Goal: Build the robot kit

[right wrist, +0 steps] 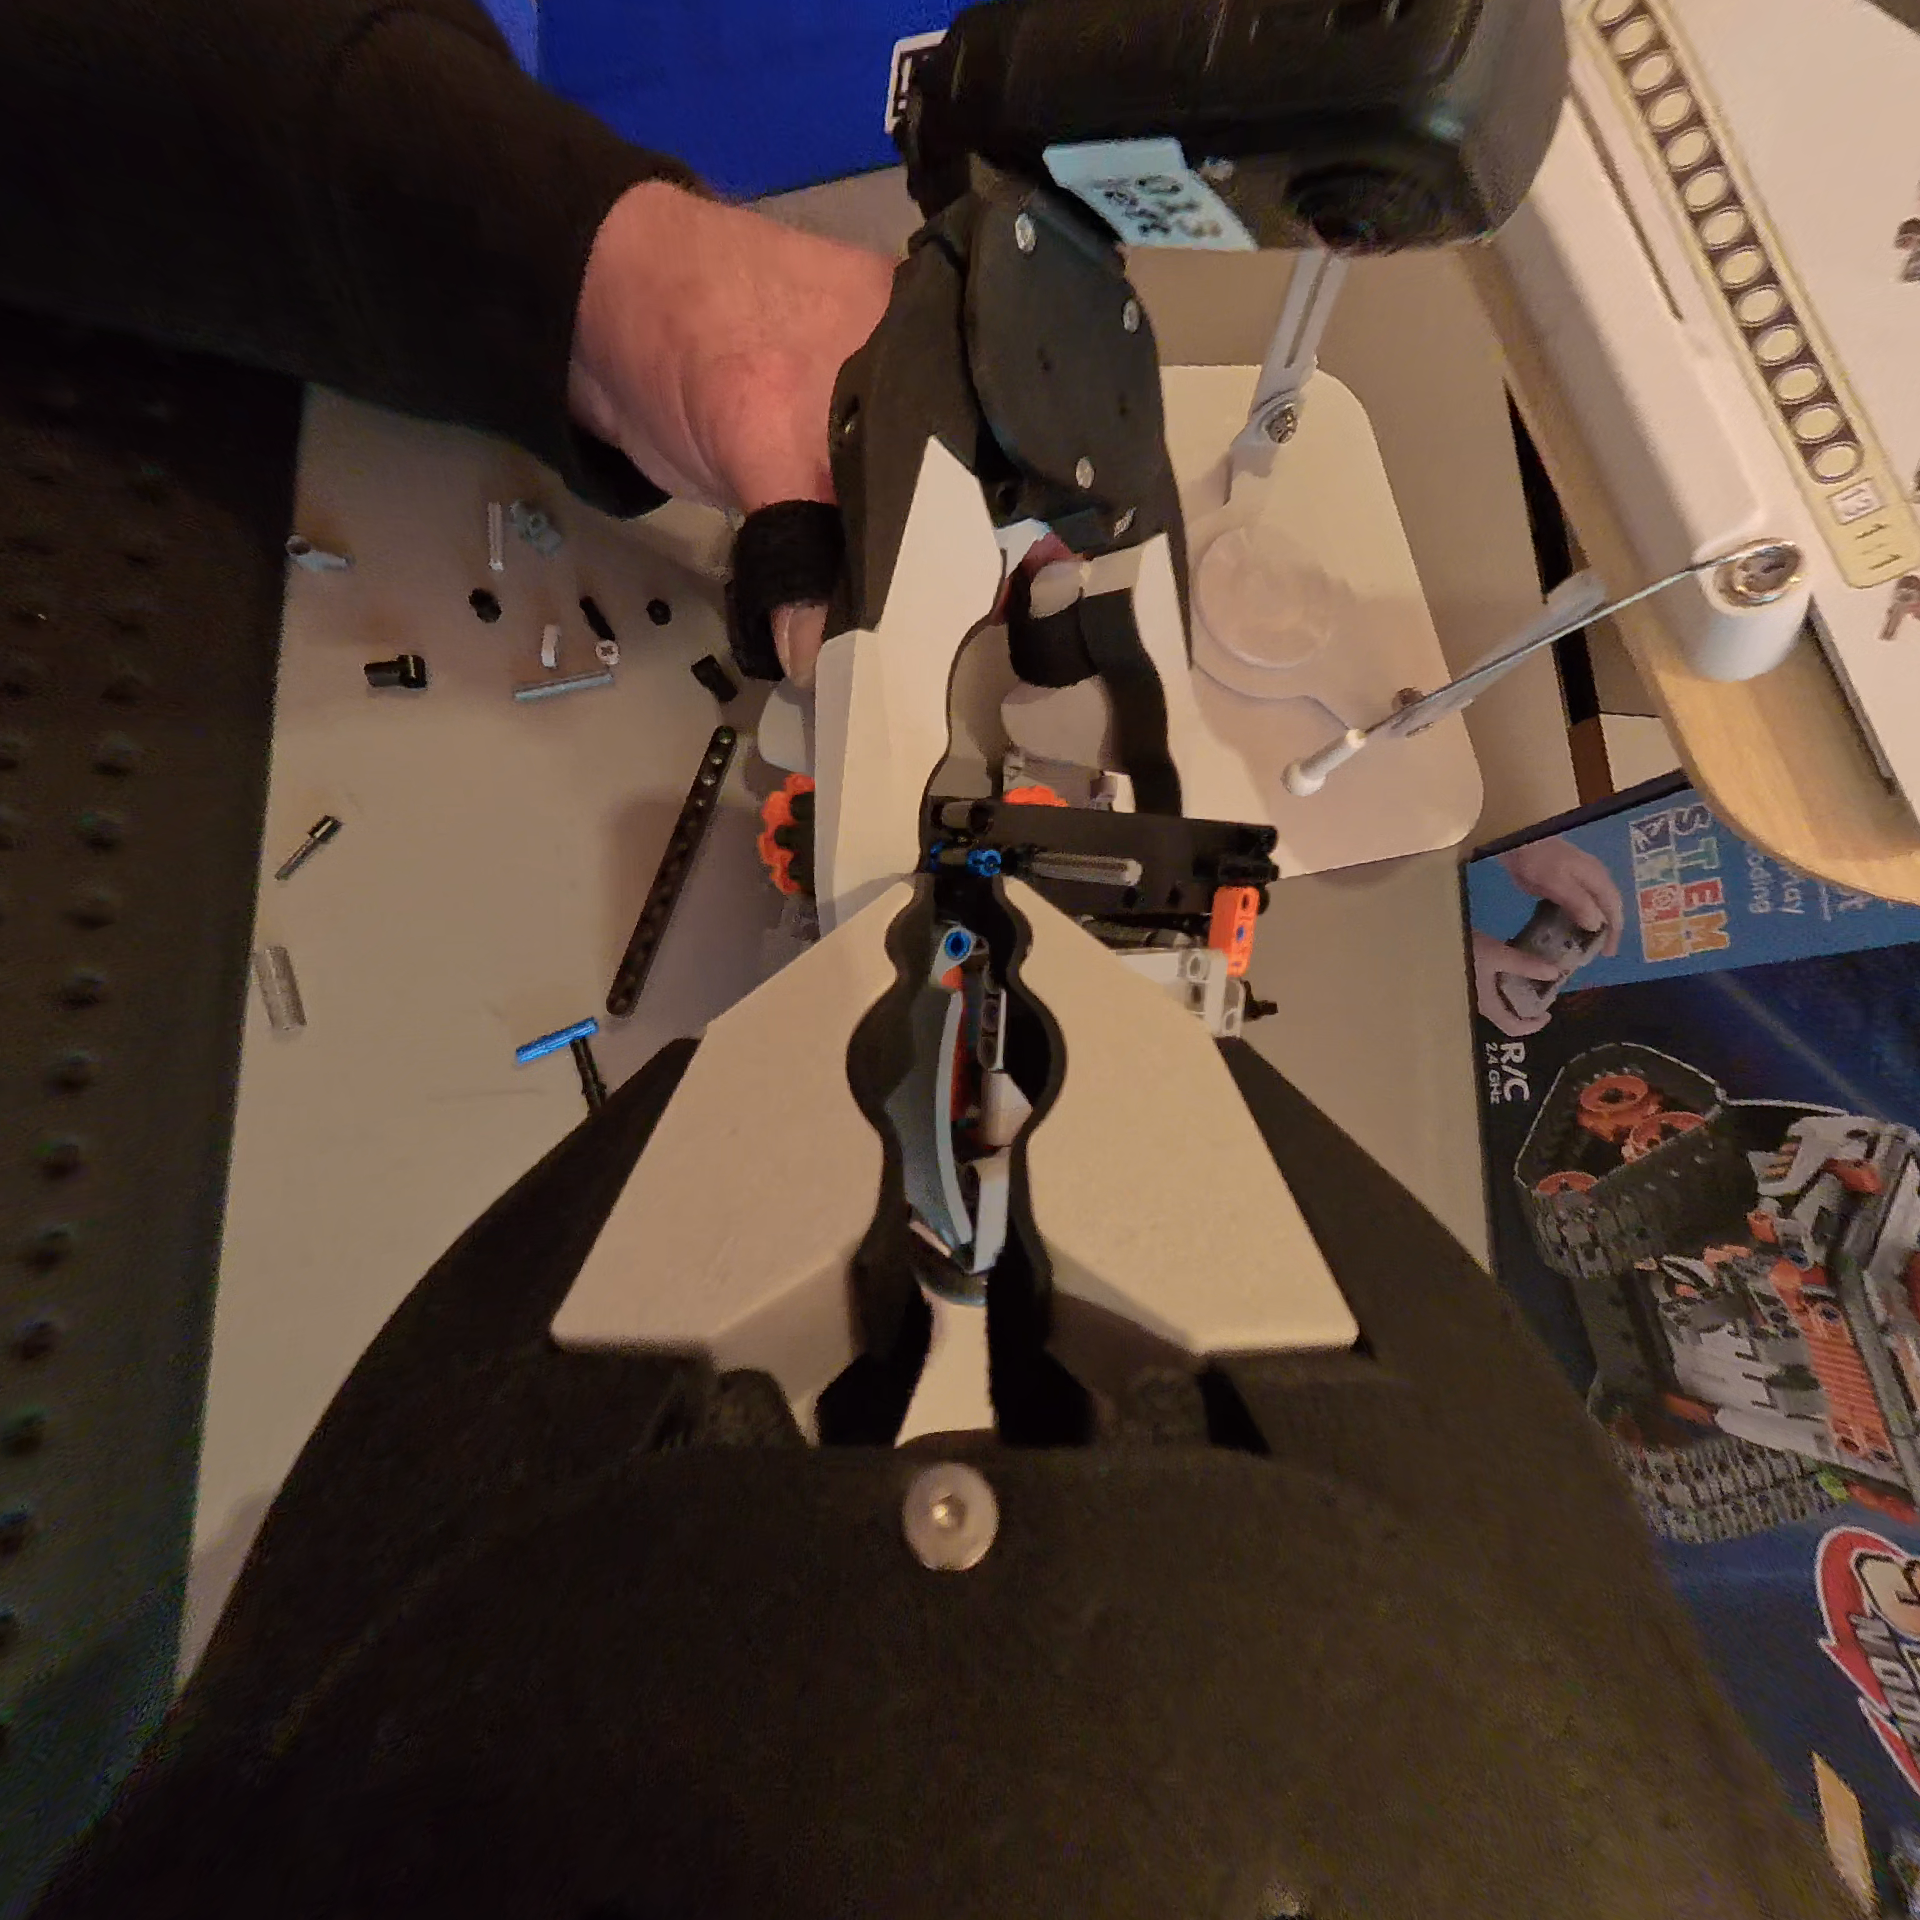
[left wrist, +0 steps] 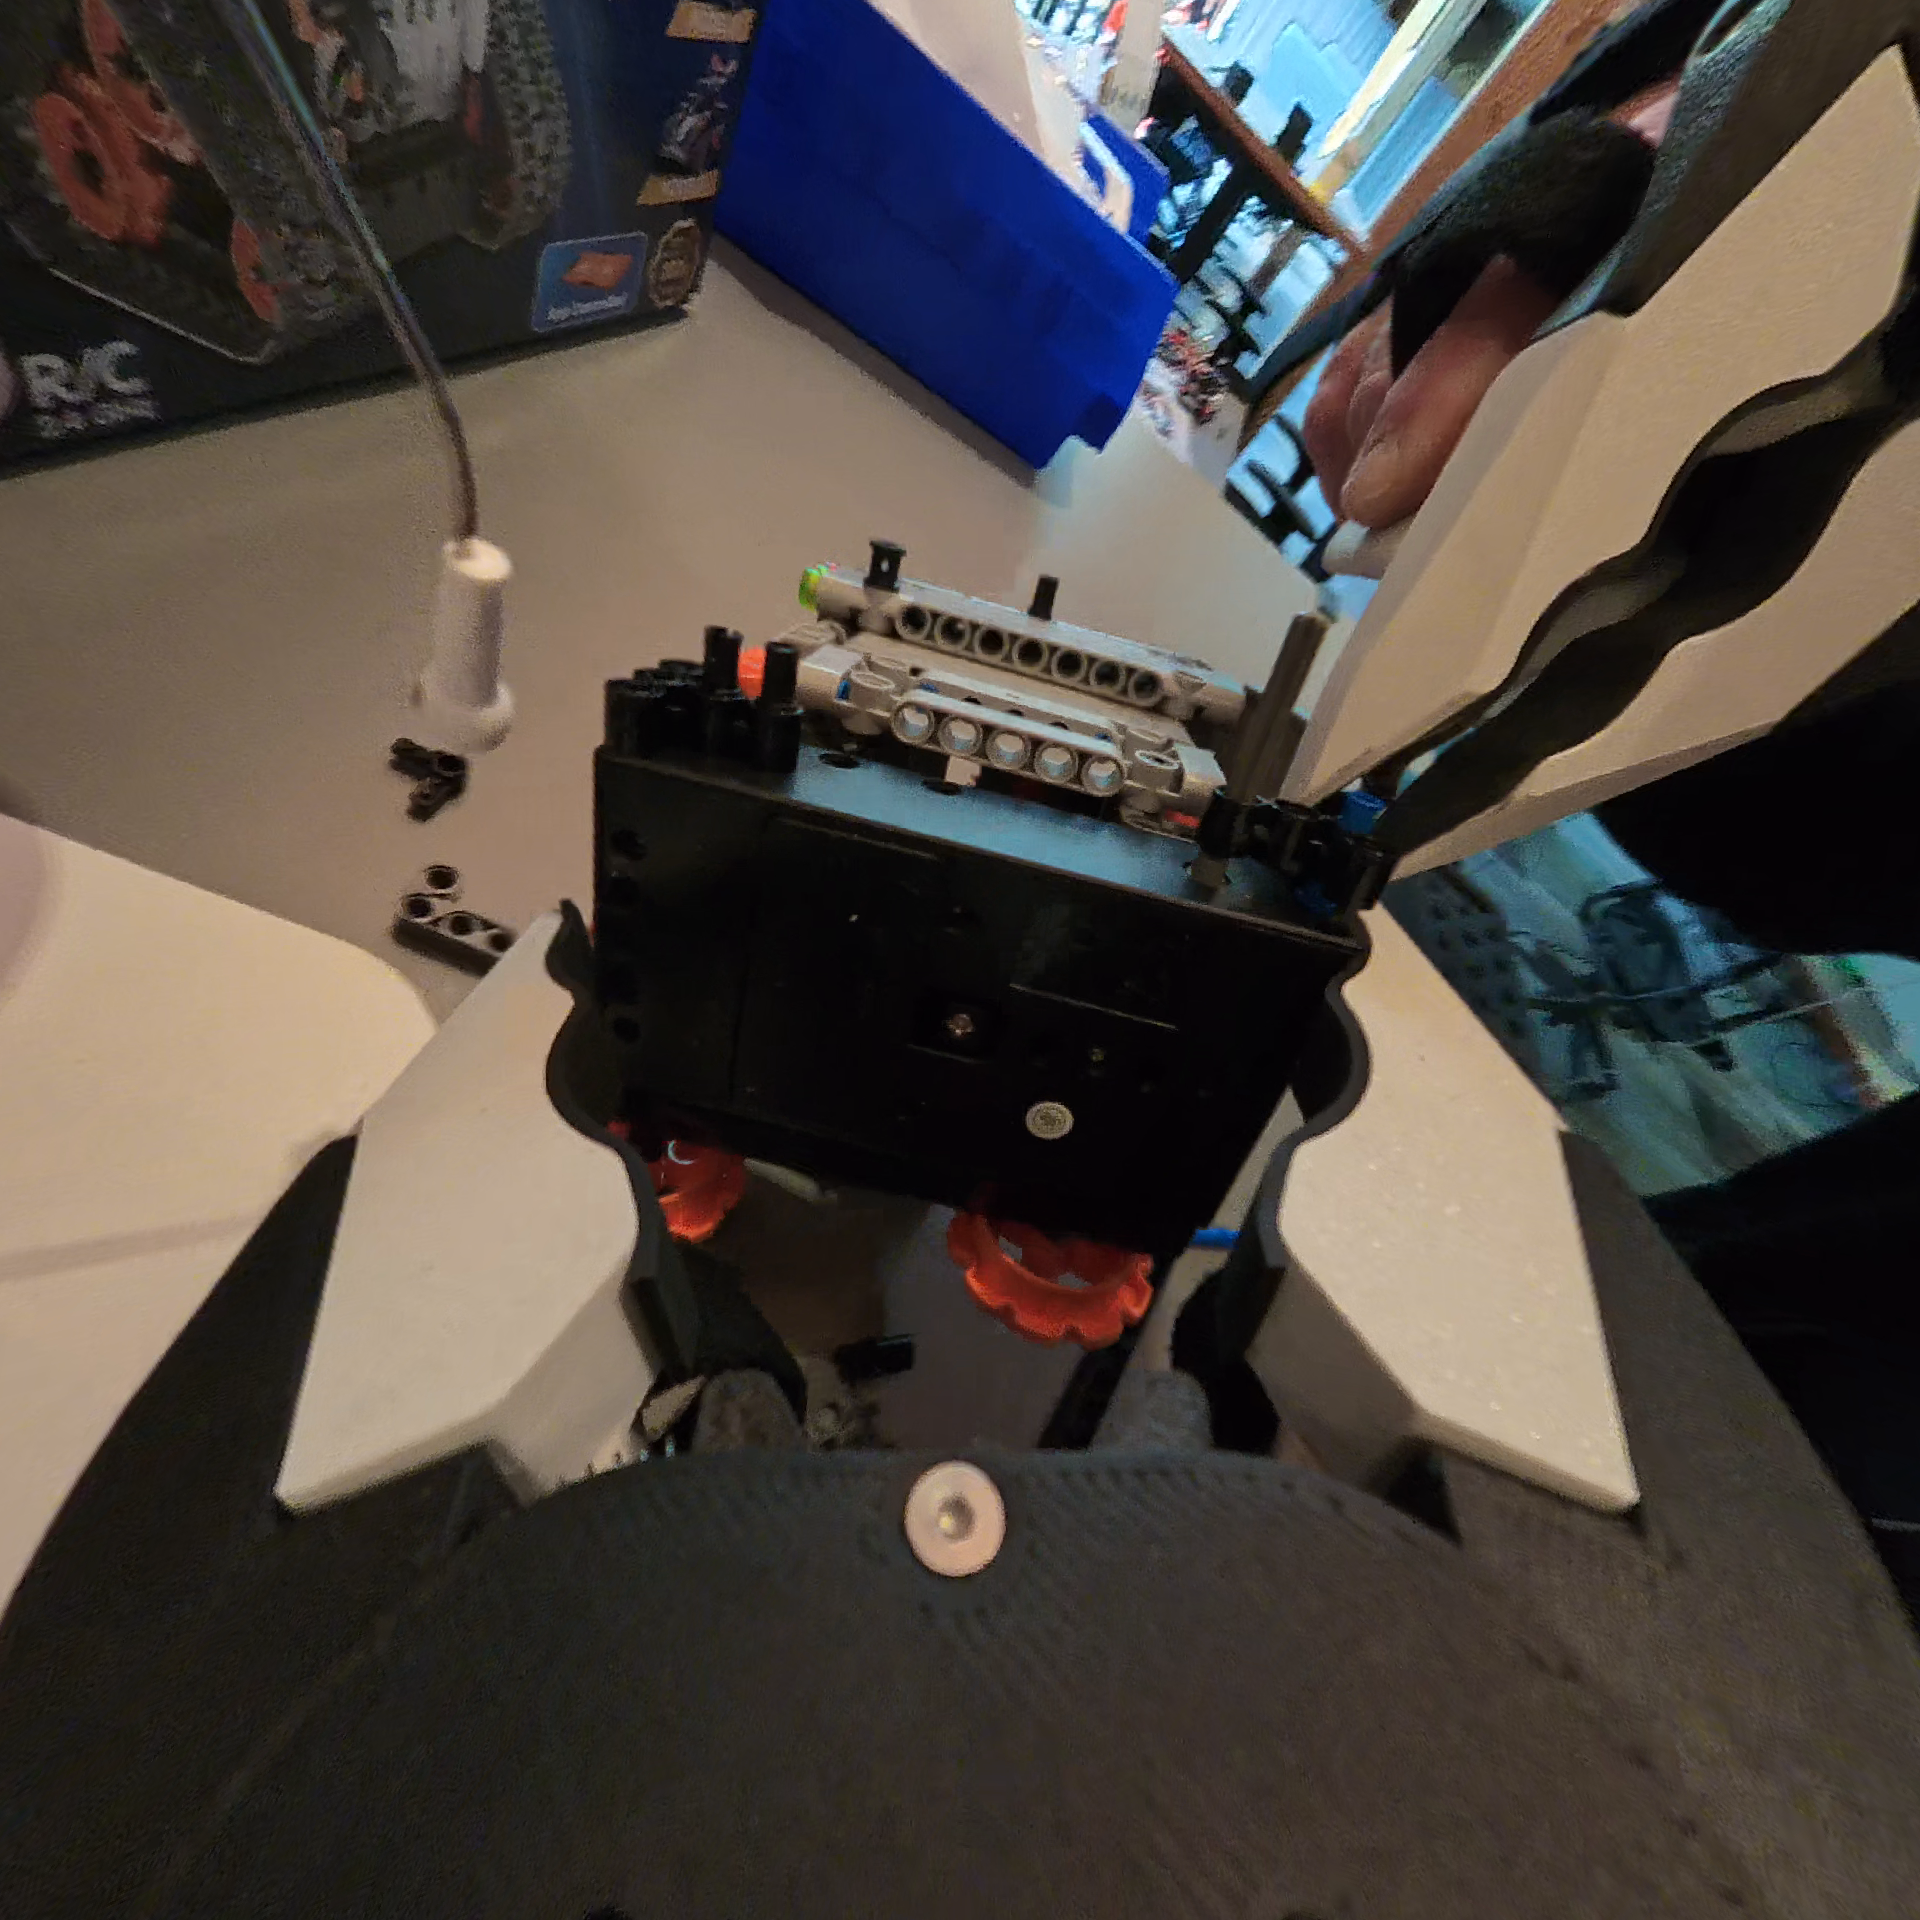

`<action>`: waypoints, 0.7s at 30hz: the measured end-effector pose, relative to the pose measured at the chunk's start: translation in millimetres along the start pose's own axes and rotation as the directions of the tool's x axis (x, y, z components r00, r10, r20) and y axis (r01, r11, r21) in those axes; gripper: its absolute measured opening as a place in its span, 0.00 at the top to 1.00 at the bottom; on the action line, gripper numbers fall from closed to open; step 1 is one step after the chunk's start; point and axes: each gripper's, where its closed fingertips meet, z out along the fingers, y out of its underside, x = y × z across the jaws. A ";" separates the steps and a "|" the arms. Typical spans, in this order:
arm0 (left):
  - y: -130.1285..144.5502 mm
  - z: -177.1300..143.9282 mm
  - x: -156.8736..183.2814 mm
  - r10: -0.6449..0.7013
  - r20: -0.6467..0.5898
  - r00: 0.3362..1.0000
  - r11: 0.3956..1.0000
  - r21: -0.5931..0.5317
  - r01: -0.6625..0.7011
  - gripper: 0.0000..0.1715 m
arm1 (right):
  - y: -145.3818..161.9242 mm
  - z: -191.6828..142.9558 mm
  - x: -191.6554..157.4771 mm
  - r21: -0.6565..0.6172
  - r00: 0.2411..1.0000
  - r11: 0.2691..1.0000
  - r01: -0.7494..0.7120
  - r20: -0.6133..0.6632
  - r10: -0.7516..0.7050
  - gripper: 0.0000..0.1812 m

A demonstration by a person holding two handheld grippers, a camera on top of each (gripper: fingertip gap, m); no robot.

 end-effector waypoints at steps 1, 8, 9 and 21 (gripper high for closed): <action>0.4 1.4 2.6 -0.013 -0.013 1.000 1.000 -0.002 0.013 0.22 | -0.1 -2.7 0.9 -0.004 1.000 1.000 -0.008 -0.006 0.008 0.94; -0.5 0.2 8.6 -0.119 -0.083 0.989 0.993 -0.006 0.119 0.22 | -1.0 -11.5 0.7 -0.013 0.986 0.996 0.086 -0.144 -0.087 0.91; -1.0 -0.2 9.3 -0.138 -0.095 0.986 0.990 -0.005 0.138 0.22 | -2.2 -12.4 0.9 -0.013 0.981 0.995 0.101 -0.165 -0.102 0.91; -4.8 2.7 11.5 -0.256 -0.121 0.959 0.965 0.024 0.260 0.22 | 6.5 16.4 -23.9 -0.100 0.951 0.995 -0.011 -0.310 -0.021 0.43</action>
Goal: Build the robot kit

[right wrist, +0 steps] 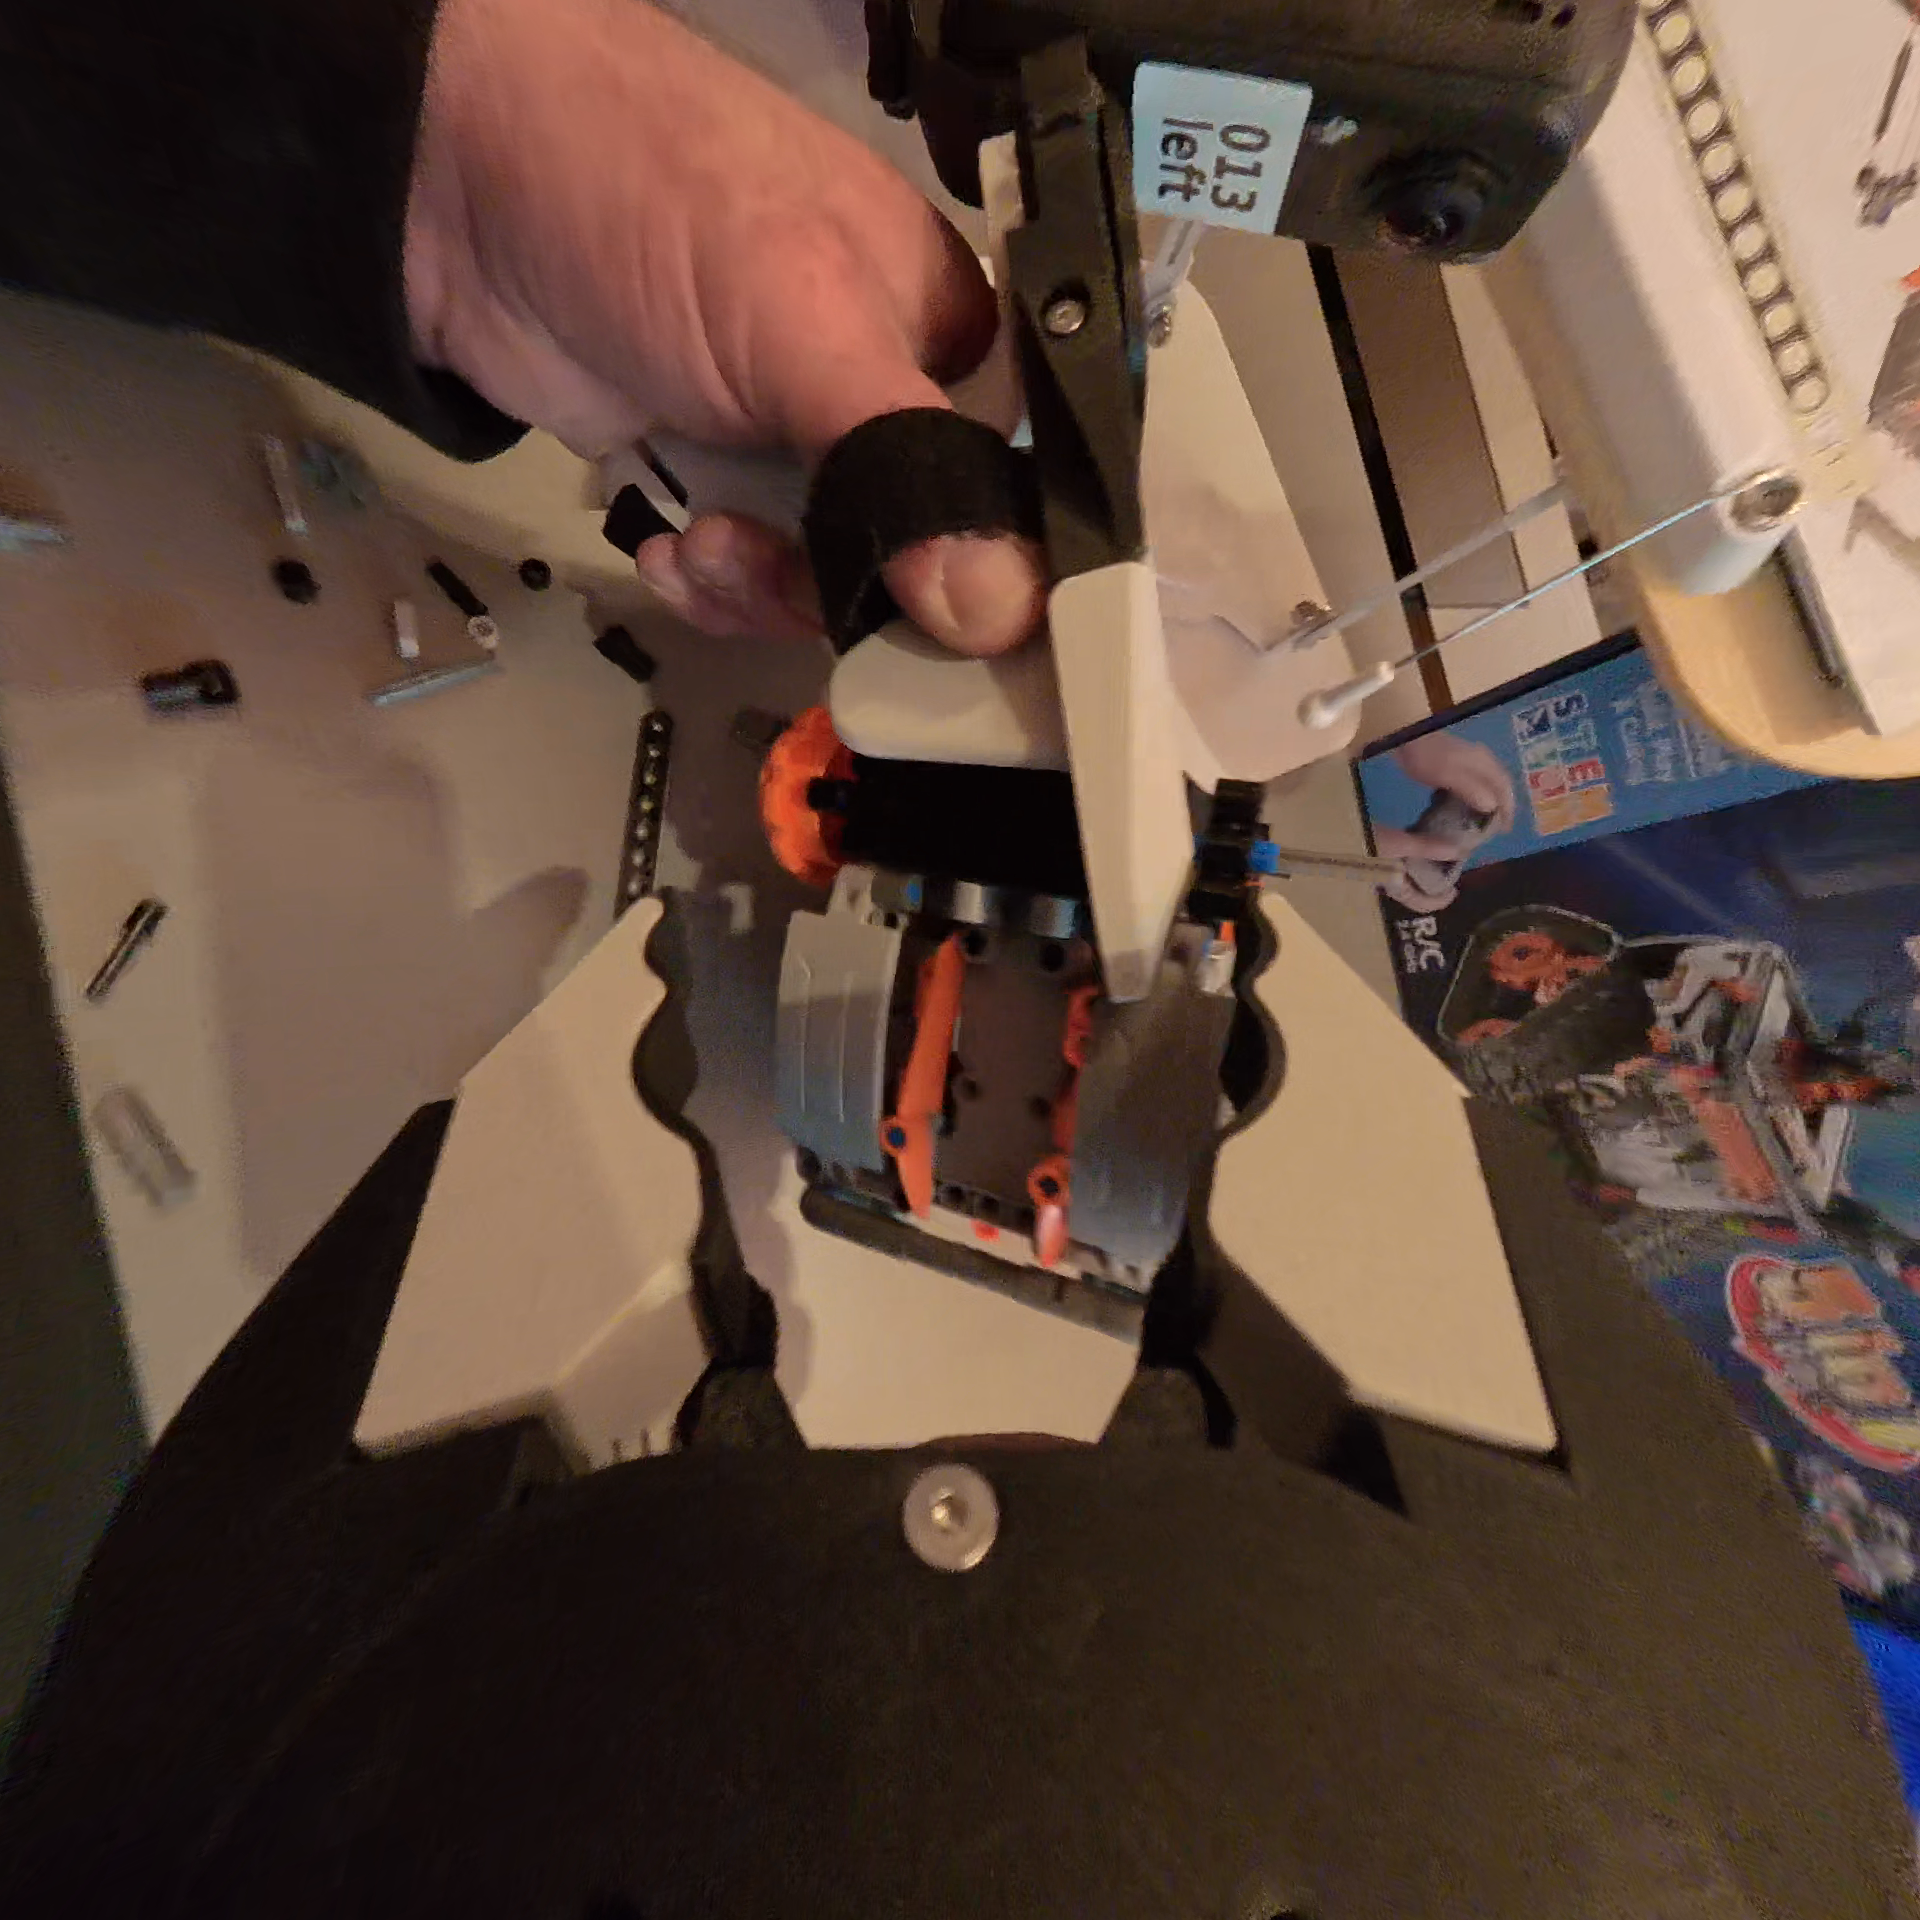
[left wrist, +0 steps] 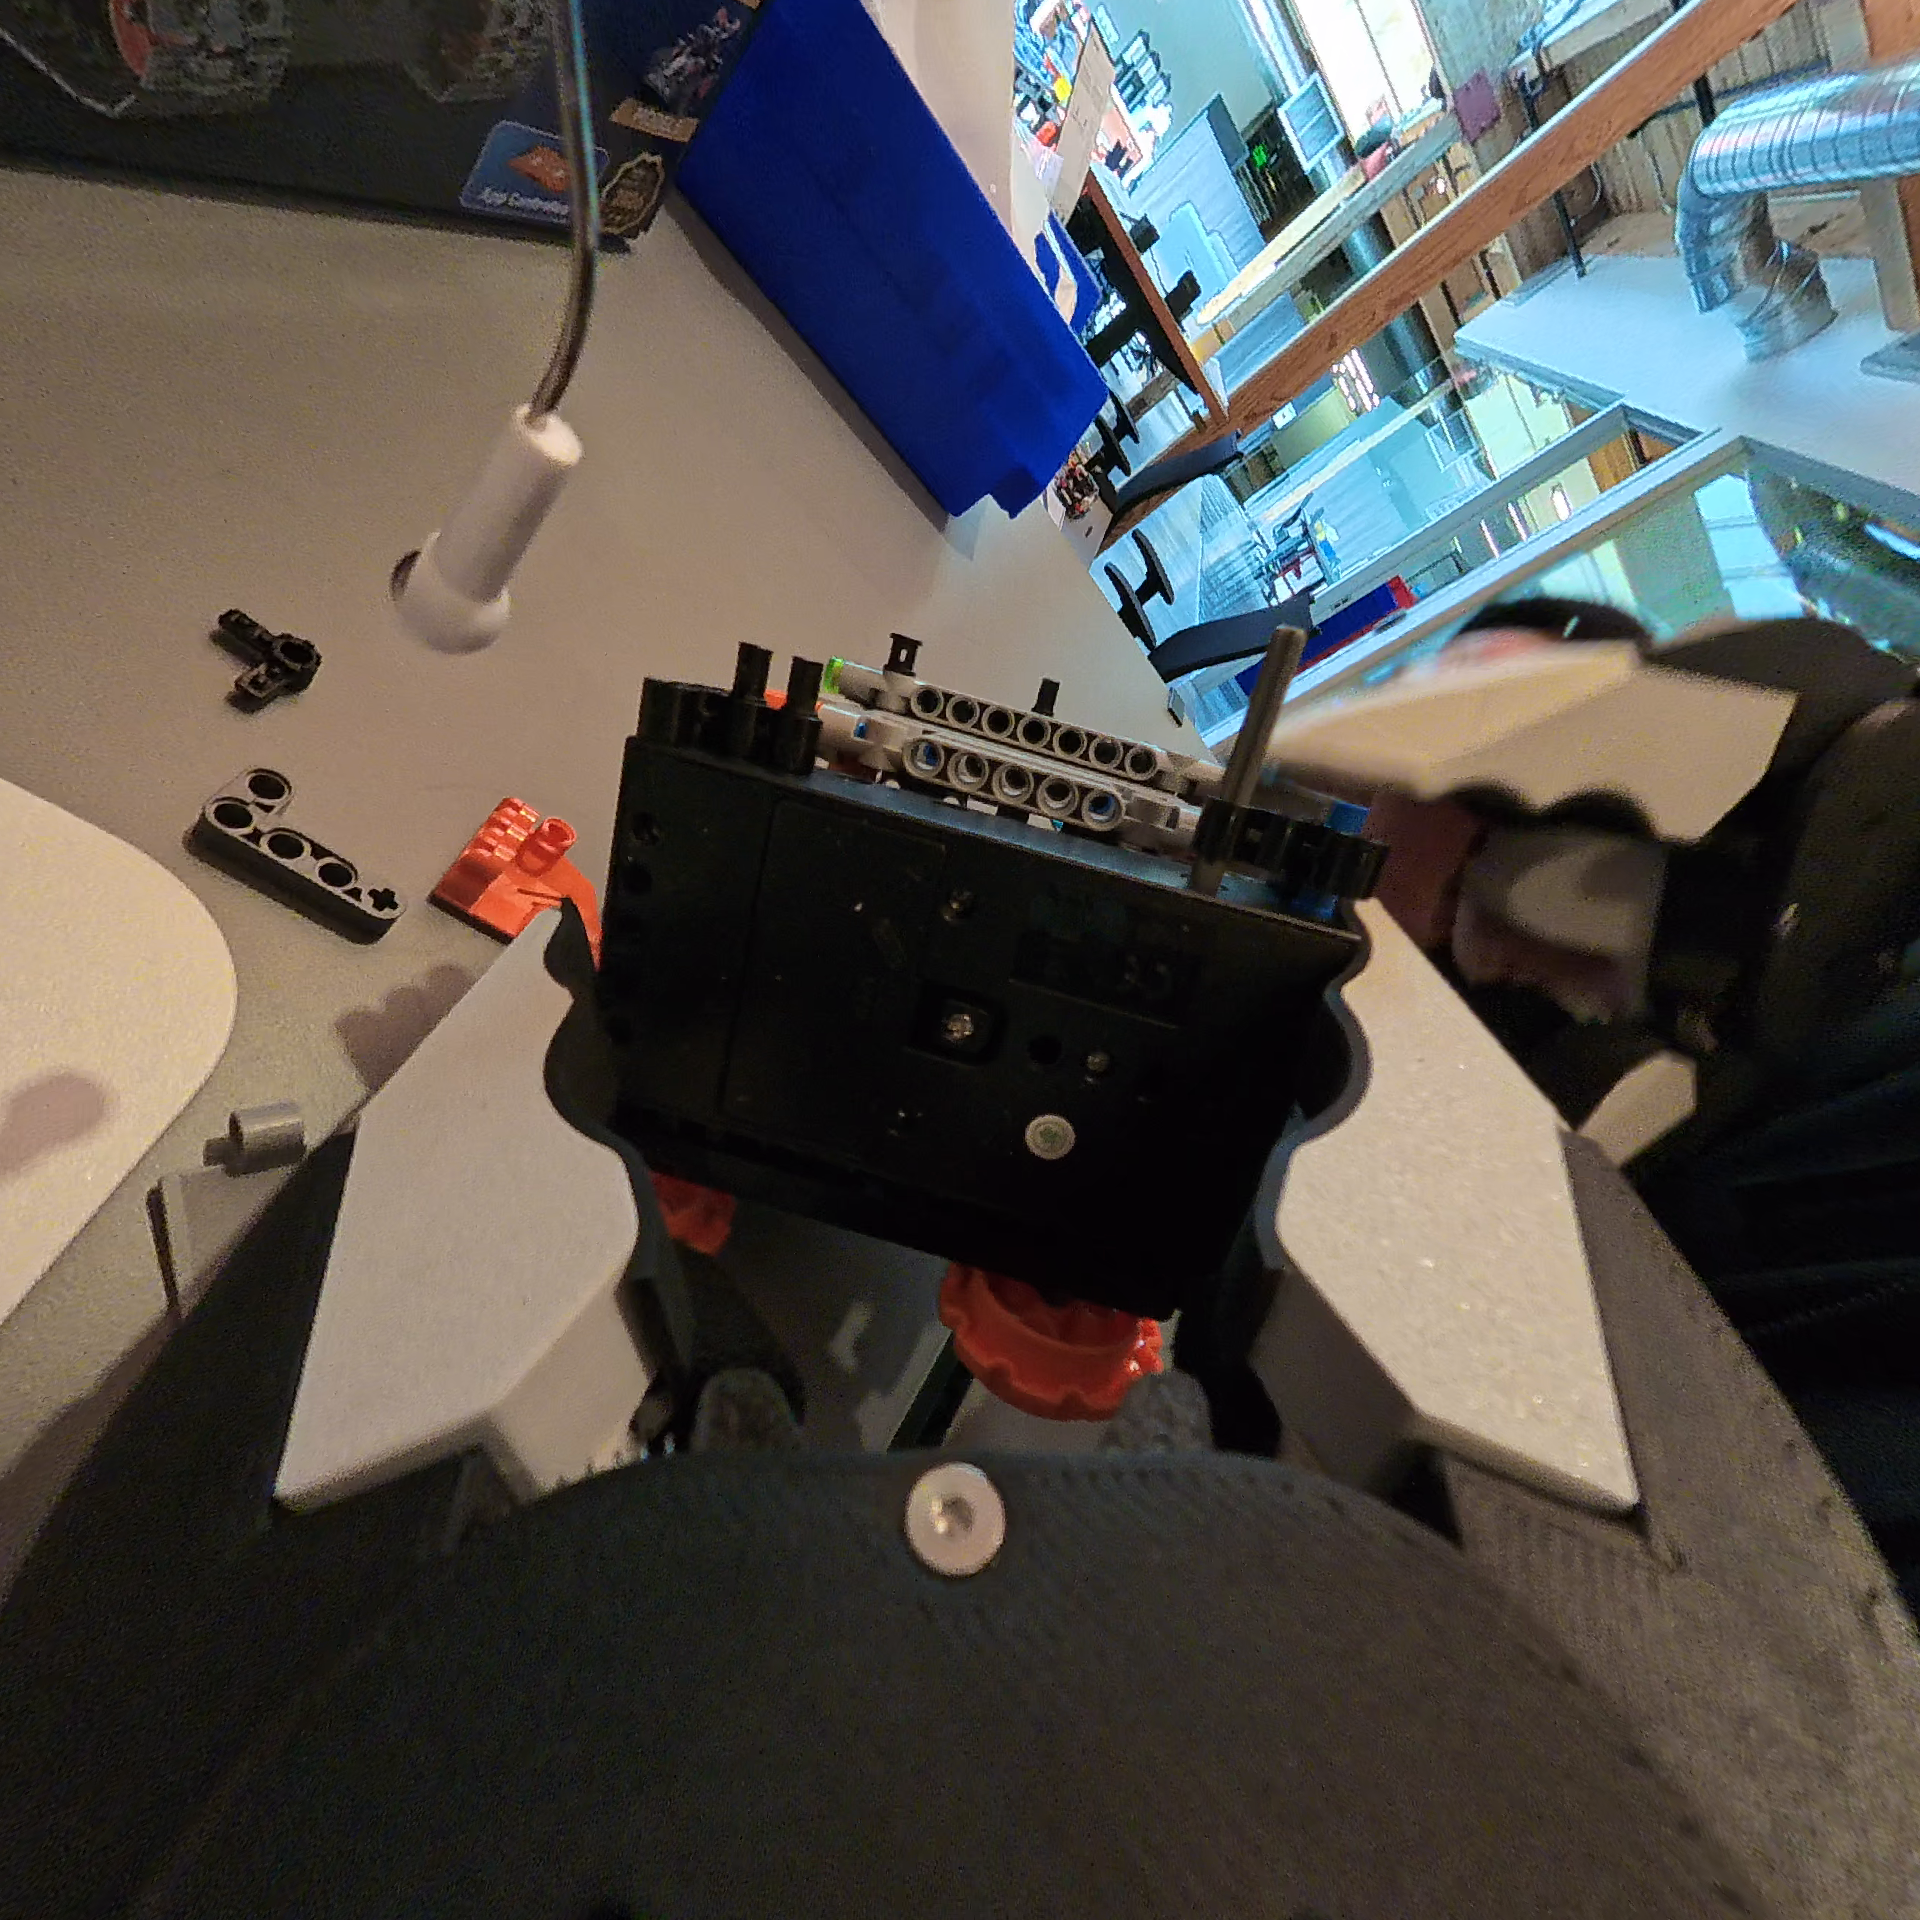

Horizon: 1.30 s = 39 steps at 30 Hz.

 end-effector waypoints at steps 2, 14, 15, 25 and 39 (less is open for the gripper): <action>-1.2 0.2 -0.6 -0.015 0.003 1.000 1.000 0.013 0.015 0.22 | 1.2 9.0 0.5 -0.008 0.995 0.999 -0.031 -0.098 0.030 0.41; -4.1 -0.2 -2.6 -0.038 0.013 0.999 0.998 0.053 0.038 0.22 | 3.1 17.4 11.8 -0.060 0.968 0.998 -0.010 -0.251 -0.005 0.48; -4.9 -0.5 -3.5 -0.036 0.018 0.999 0.998 0.060 0.035 0.22 | 3.7 17.9 11.9 -0.070 0.968 0.997 0.007 -0.249 -0.024 0.49; -5.2 -2.8 -5.3 -0.020 0.022 1.000 0.998 0.057 0.019 0.21 | 3.5 16.1 15.4 -0.072 0.978 0.996 0.048 -0.198 -0.061 0.57; 3.7 -6.8 -2.6 0.056 -0.001 0.998 0.998 -0.014 -0.056 0.23 | 16.6 -29.3 17.2 0.083 0.972 0.983 -0.163 -0.159 0.174 0.54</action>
